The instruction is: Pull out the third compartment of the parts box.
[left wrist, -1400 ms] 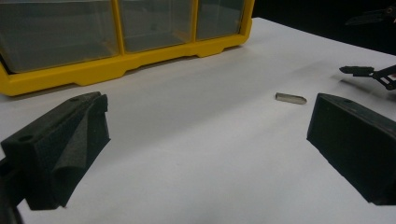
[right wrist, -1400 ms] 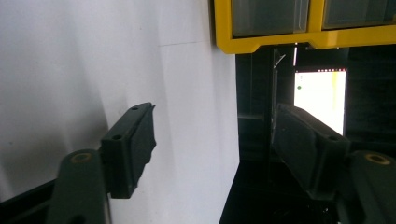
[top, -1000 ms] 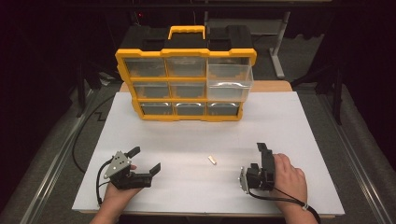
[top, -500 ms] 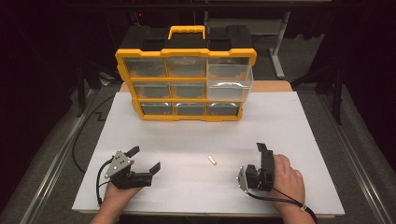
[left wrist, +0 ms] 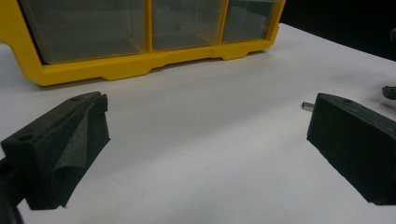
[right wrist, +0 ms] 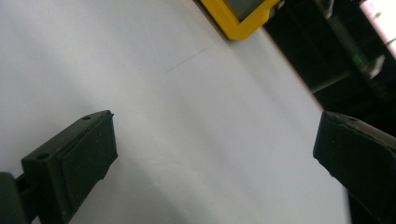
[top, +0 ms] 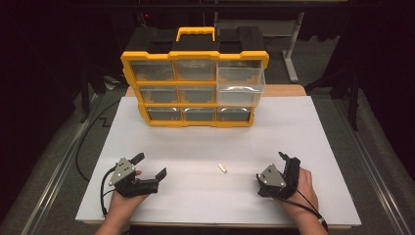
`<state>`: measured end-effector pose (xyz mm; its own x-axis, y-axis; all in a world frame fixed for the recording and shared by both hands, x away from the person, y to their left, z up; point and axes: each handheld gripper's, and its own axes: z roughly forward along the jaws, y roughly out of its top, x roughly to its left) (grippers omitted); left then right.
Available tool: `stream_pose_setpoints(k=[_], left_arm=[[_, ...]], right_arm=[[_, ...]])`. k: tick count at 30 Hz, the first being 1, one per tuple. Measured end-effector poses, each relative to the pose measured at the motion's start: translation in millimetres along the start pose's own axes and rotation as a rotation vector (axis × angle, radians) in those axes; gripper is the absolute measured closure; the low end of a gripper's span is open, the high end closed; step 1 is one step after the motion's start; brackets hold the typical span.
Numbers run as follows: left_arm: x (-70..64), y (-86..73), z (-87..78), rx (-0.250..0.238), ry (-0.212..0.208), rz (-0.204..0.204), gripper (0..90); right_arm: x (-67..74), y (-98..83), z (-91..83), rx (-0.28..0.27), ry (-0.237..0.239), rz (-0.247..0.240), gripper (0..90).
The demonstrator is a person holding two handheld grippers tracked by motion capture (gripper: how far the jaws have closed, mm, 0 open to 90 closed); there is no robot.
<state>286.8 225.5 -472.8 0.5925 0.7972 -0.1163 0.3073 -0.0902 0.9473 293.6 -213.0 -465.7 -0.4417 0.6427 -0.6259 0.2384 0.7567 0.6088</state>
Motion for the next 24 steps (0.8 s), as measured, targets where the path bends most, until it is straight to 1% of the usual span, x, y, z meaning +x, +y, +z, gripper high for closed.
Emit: stream_pose_setpoints(k=[1,2,3,4,5,6,7,8,9,10,11,12,13,16,17,18,19,20,21,23,24], left_arm=[[0.1,0.1,0.0,-0.004,-0.002,-0.006,0.1],[0.7,0.0,-0.8,0.001,-0.002,-0.005,0.2],[0.7,0.0,-0.8,0.001,-0.002,-0.005,0.2],[0.9,-0.2,-1.0,0.004,-0.002,-0.004,0.2],[1.0,-0.2,-0.8,0.006,-0.003,-0.003,0.1],[1.0,-0.2,-0.5,0.007,-0.006,-0.004,0.1],[0.7,-0.3,-0.5,0.01,-0.011,-0.006,0.2],[0.4,-0.4,-0.9,0.012,-0.015,-0.006,0.2],[0.4,-0.4,-0.9,0.012,-0.015,-0.006,0.2],[0.0,-0.1,-2.1,0.007,-0.042,-0.017,0.2],[0.0,-0.1,-2.1,0.007,-0.042,-0.017,0.1],[-0.3,1.2,-3.5,-0.008,-0.063,-0.025,0.2],[-0.3,1.2,-3.5,-0.008,-0.063,-0.025,0.1],[-0.6,2.8,-4.0,-0.005,-0.052,-0.018,0.1],[-0.1,3.4,-3.9,-0.001,-0.037,-0.011,0.1],[0.3,4.1,-3.5,0.008,-0.021,-0.006,0.1],[1.1,4.3,-2.7,0.014,-0.013,-0.012,0.2],[1.9,4.1,-2.2,0.021,-0.01,-0.022,0.2],[2.2,3.6,-1.6,0.026,-0.004,-0.025,0.2],[1.9,2.5,-0.3,0.035,-0.007,-0.018,0.2],[1.9,2.2,0.0,0.04,-0.012,-0.012,0.2]], right_arm=[[-1.5,-2.0,-0.5,-0.006,0.028,0.057,0.0],[-4.4,-6.3,-2.7,-0.021,0.074,0.166,0.0],[-4.4,-6.3,-2.7,-0.021,0.074,0.166,0.0],[-5.6,-8.2,-4.2,-0.037,0.104,0.23,0.0],[-7.9,-11.2,-8.2,-0.07,0.149,0.311,0.0],[-7.7,-12.5,-10.3,-0.082,0.16,0.346,0.0],[-8.3,-14.1,-11.9,-0.093,0.164,0.363,0.0],[-8.8,-15.5,-12.9,-0.106,0.177,0.391,0.0],[-8.8,-16.7,-14.3,-0.115,0.191,0.444,0.0],[-9.2,-18.2,-14.9,-0.14,0.203,0.488,0.0],[-9.2,-18.2,-14.9,-0.14,0.203,0.488,0.0],[-9.0,-20.9,-15.8,-0.177,0.225,0.57,0.0],[-8.3,-21.8,-15.4,-0.184,0.24,0.605,0.0],[-8.5,-22.1,-12.1,-0.192,0.274,0.679,0.0],[-8.5,-22.1,-12.1,-0.192,0.274,0.679,0.0],[-9.5,-22.4,-11.3,-0.202,0.284,0.705,0.0],[-11.9,-23.5,-9.3,-0.201,0.283,0.724,0.0],[-13.3,-24.2,-8.4,-0.193,0.273,0.722,0.0],[-13.3,-24.2,-8.4,-0.193,0.273,0.722,0.0],[-16.1,-24.2,-7.7,-0.195,0.264,0.718,0.0],[-16.8,-23.6,-8.2,-0.208,0.254,0.71,0.0]])
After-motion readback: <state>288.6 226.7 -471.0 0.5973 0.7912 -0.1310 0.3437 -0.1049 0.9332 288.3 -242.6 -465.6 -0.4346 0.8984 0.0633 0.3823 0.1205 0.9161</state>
